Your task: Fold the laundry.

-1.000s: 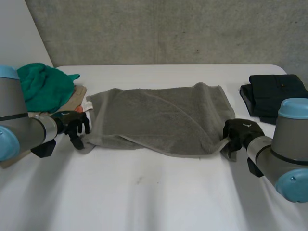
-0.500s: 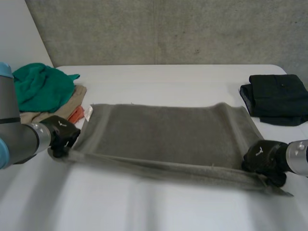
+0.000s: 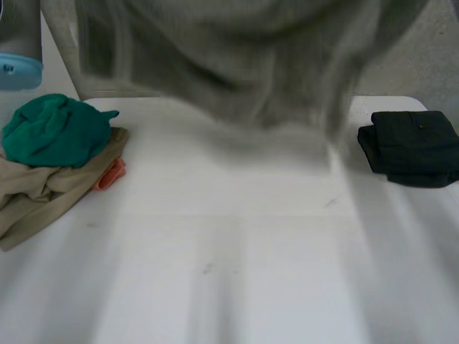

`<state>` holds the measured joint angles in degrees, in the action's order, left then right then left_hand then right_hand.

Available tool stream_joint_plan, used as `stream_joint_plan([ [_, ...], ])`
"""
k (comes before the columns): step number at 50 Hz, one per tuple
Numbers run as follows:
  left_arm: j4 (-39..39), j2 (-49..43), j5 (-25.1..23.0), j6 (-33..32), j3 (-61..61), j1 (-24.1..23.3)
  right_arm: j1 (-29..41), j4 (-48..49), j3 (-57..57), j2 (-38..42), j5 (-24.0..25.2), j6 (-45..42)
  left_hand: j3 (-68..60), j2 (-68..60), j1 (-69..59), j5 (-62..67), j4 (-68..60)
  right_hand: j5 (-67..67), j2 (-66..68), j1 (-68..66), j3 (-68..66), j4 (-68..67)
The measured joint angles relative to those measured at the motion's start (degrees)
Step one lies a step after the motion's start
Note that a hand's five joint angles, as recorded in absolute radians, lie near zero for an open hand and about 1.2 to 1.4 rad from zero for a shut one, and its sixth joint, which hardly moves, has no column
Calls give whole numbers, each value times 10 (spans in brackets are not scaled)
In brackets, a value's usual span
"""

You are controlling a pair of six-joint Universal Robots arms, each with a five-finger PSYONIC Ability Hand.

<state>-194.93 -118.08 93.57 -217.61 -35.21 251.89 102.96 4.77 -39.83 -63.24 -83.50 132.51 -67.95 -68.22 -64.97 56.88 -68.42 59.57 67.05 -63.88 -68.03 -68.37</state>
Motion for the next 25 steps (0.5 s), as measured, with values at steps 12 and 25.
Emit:
stream_joint_plan([
  [12,22,-16,12,-13,-142,23,18,21,-135,0,24,9,-2,-2,0,0,-2,0,0,0,0,-2],
  [25,-62,-29,-57,-51,-454,22,-2,-77,-354,40,22,2,-2,-2,0,0,-2,0,0,0,0,-2],
])
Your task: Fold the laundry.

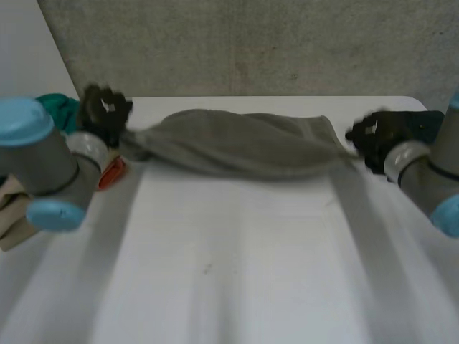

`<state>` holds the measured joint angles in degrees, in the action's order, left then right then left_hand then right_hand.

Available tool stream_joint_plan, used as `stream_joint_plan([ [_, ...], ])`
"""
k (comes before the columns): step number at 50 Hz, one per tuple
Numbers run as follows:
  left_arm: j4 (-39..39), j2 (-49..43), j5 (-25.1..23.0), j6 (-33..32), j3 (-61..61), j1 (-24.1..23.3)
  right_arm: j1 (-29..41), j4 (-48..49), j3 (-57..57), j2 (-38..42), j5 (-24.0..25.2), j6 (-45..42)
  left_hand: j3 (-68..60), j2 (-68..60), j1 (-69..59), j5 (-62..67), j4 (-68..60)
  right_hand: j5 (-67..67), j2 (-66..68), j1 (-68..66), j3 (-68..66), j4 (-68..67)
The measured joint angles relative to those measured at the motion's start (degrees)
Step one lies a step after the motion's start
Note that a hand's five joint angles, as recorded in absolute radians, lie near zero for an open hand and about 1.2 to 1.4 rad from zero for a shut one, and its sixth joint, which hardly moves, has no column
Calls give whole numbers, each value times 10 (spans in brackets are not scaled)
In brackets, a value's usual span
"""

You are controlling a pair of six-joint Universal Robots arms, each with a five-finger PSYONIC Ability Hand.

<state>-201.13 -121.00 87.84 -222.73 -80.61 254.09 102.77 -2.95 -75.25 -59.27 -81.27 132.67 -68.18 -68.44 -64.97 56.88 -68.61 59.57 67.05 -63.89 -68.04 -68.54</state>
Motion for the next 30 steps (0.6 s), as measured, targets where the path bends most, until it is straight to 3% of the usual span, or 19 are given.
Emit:
stream_joint_plan([
  [6,67,49,-6,-55,-114,3,-23,-118,-67,-28,-5,-39,0,0,0,0,0,0,0,0,0,0],
  [10,226,127,4,-116,-188,8,-65,-276,-111,-88,-7,-128,0,0,0,0,0,0,0,0,0,0],
  [11,233,130,5,-118,-190,8,-69,-289,-114,-92,-7,-137,0,0,0,0,0,0,0,0,0,0],
  [13,333,168,5,-146,-215,8,-92,-364,-130,-118,-7,-200,0,0,0,0,0,0,0,0,0,0],
  [18,430,197,-10,-170,-216,5,-114,-416,-138,-134,-7,-280,0,0,0,0,0,0,0,0,0,0],
  [22,427,191,-12,-171,-181,0,-112,-394,-120,-119,-10,-284,0,0,0,0,0,0,0,0,0,0],
  [30,312,98,31,-154,-25,-20,-81,-227,-45,-52,2,-184,0,0,0,0,0,0,0,0,0,0],
])
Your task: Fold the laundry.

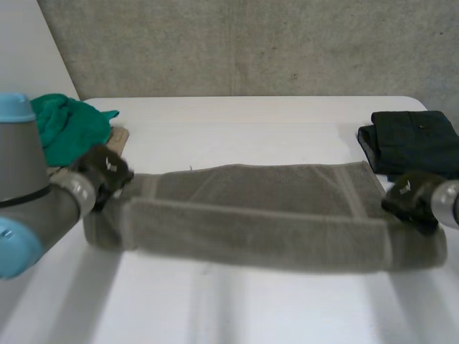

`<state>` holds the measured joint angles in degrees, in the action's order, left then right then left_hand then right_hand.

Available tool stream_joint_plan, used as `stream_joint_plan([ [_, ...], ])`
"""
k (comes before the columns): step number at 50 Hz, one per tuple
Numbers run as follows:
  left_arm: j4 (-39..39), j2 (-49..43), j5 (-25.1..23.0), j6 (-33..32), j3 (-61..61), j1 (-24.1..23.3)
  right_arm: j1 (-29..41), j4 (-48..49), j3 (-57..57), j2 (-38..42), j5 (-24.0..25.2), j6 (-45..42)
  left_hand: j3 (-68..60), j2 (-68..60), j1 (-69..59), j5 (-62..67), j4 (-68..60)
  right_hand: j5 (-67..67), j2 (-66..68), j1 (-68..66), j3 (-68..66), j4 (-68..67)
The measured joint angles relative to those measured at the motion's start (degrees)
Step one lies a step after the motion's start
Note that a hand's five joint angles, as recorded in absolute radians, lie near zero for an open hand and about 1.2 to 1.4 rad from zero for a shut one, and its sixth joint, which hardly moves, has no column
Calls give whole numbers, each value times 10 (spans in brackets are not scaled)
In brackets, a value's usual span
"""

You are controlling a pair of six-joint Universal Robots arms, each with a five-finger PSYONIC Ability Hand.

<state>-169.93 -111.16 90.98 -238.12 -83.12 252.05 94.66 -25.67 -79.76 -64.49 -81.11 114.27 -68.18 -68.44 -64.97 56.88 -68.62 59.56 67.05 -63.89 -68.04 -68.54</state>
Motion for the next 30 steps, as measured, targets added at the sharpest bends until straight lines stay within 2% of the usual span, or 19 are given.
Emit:
stream_joint_plan([
  [5,-48,-80,36,17,92,-14,18,138,29,36,26,63,0,0,0,0,0,0,0,0,0,0],
  [12,-63,-175,73,33,190,-28,41,312,74,103,46,99,0,0,0,0,0,0,0,0,0,0],
  [20,-84,-251,96,40,278,-47,61,411,164,205,40,99,0,0,0,0,0,-1,-1,0,1,1],
  [21,-91,-266,102,41,299,-52,64,422,196,236,34,99,0,0,0,0,0,-40,-23,3,30,32],
  [22,-95,-275,106,41,311,-55,65,426,213,251,30,100,30,30,36,-30,30,-111,-106,76,111,113],
  [23,-96,-279,108,41,317,-57,66,427,223,260,27,100,133,134,152,-133,134,-191,-187,157,179,179],
  [24,-98,-287,114,42,328,-61,69,428,249,286,16,100,290,294,322,-280,282,-333,-328,298,315,315],
  [25,-100,-290,118,43,334,-65,71,427,262,299,8,100,339,356,395,-342,344,-427,-419,388,404,402],
  [26,-100,-293,124,45,340,-69,72,424,273,309,-1,101,480,486,517,-475,489,-500,-488,457,486,487],
  [28,-100,-293,136,50,345,-76,74,416,284,320,-18,104,544,551,541,-530,553,-566,-548,511,553,553],
  [30,-96,-285,149,59,342,-83,73,396,277,310,-36,116,563,567,541,-542,572,-568,-552,511,563,565],
])
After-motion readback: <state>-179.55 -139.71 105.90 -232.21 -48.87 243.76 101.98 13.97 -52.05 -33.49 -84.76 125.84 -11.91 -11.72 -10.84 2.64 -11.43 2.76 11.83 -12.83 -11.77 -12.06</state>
